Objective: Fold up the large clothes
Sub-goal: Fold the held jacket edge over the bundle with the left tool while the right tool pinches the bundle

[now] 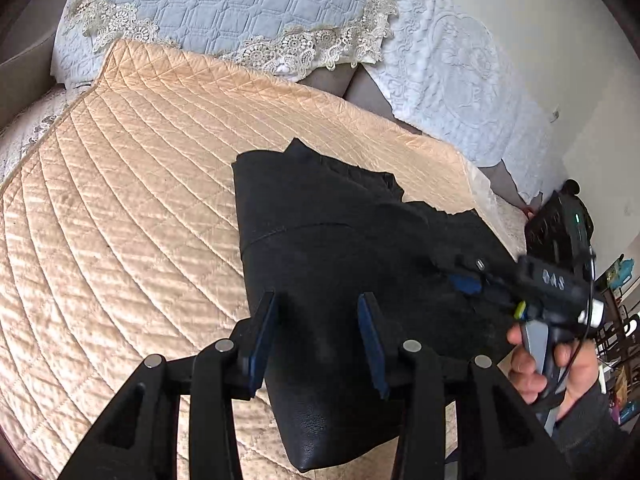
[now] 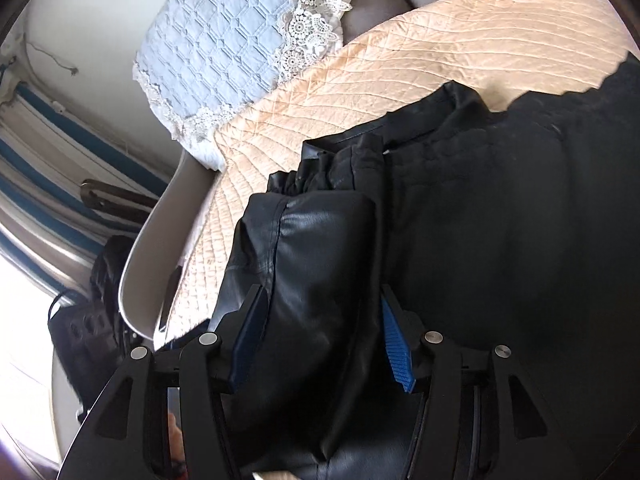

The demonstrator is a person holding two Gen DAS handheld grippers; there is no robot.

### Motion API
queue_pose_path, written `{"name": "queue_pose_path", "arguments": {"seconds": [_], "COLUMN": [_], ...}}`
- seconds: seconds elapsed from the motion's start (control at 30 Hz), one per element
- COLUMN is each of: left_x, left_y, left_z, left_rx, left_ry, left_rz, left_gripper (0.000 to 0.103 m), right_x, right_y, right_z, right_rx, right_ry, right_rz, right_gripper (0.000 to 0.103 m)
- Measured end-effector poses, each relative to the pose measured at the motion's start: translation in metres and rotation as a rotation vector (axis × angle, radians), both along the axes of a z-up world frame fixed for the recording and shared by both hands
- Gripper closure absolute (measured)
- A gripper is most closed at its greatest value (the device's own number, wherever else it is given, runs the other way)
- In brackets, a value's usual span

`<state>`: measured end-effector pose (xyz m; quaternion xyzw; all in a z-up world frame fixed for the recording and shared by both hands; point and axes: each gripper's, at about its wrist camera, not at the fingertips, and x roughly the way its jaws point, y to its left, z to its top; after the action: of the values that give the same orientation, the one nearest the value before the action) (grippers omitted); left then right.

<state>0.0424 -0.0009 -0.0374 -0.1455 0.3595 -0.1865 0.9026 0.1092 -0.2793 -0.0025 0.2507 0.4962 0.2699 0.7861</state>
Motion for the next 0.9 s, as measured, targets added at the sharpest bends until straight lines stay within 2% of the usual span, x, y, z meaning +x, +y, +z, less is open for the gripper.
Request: {"name": "queue_pose_path", "arguments": {"seconds": [0.03,0.07,0.1,0.2,0.3,0.37,0.43,0.5,0.6,0.73,0.83,0.9], "left_x": [-0.002,-0.001,0.001,0.003,-0.004,-0.008,-0.006,-0.003,-0.006,-0.011,-0.022,-0.032], "left_y": [-0.001,-0.002,-0.005,-0.004,-0.012,-0.022,-0.033,-0.042,-0.049,-0.048,-0.045,-0.045], "left_z": [-0.002,-0.002,-0.001,0.005,0.016,0.018,0.007,-0.007,-0.011,-0.006,0.001,0.004], "left_rx": [0.005,0.010,0.012,-0.004,-0.010,0.004,0.024,0.047,0.097,0.109,0.104,0.098], "left_ry": [-0.009,-0.013,-0.013,-0.020,-0.062,-0.086,-0.064,-0.039,-0.055,-0.051,-0.053,-0.060], "left_rz": [-0.005,-0.005,-0.003,-0.009,-0.037,-0.072,-0.103,-0.112,-0.105,-0.096,-0.103,-0.111], "left_gripper": [0.060,0.060,0.060,0.060,0.060,0.060,0.060,0.060,0.060,0.060,0.060,0.060], "right_x": [0.002,0.004,0.004,-0.006,-0.020,-0.023,-0.023,-0.026,-0.029,-0.030,-0.040,-0.053], "right_y": [0.003,0.006,0.008,0.000,-0.021,-0.035,-0.046,-0.055,-0.052,-0.052,-0.050,-0.050], "right_z": [0.001,0.002,0.005,0.024,0.032,0.017,-0.006,-0.020,-0.015,-0.010,0.011,0.030], "right_rx": [0.008,0.010,-0.013,-0.010,0.010,-0.018,-0.037,0.025,-0.010,-0.056,-0.155,-0.178], "right_ry": [0.002,0.005,0.008,-0.043,-0.074,-0.047,0.008,0.026,0.003,-0.006,-0.070,-0.133], "right_rz": [0.006,0.011,0.010,-0.005,-0.066,-0.108,-0.141,-0.163,-0.153,-0.119,-0.108,-0.088], "right_gripper": [0.051,0.081,0.094,0.094,0.094,0.094,0.094,0.094,0.093,0.086,0.084,0.083]}}
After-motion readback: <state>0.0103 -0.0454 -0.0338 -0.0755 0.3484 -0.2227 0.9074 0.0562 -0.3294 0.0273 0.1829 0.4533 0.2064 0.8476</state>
